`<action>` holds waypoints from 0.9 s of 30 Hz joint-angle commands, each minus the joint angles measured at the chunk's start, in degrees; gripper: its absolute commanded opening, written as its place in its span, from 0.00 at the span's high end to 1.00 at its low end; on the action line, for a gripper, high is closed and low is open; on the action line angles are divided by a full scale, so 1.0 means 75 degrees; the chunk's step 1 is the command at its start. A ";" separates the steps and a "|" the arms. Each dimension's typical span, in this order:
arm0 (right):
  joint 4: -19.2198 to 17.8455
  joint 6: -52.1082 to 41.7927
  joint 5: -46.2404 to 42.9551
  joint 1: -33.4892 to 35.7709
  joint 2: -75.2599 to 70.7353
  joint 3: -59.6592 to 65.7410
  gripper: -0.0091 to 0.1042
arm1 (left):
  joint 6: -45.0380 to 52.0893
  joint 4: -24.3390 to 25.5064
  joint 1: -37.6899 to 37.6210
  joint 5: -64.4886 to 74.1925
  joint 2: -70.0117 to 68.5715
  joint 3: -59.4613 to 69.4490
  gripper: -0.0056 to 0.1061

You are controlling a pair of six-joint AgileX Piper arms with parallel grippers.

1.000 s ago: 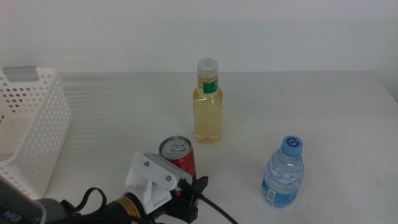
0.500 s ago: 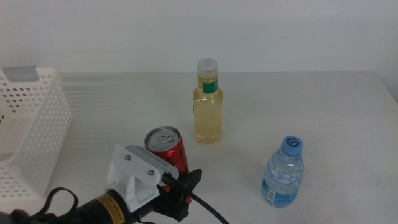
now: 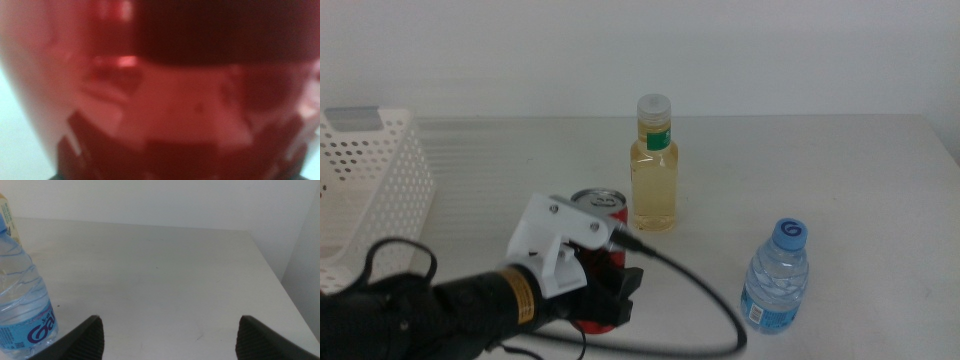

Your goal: Use arms to grab the bottles and put them into the dustbin to the left of the table.

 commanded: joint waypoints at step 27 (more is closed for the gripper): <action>-0.0054 -0.0077 -0.0539 -0.0042 -0.0202 -0.0051 0.27 | -0.3531 0.3390 -0.0001 0.2833 -0.0858 -0.2043 0.88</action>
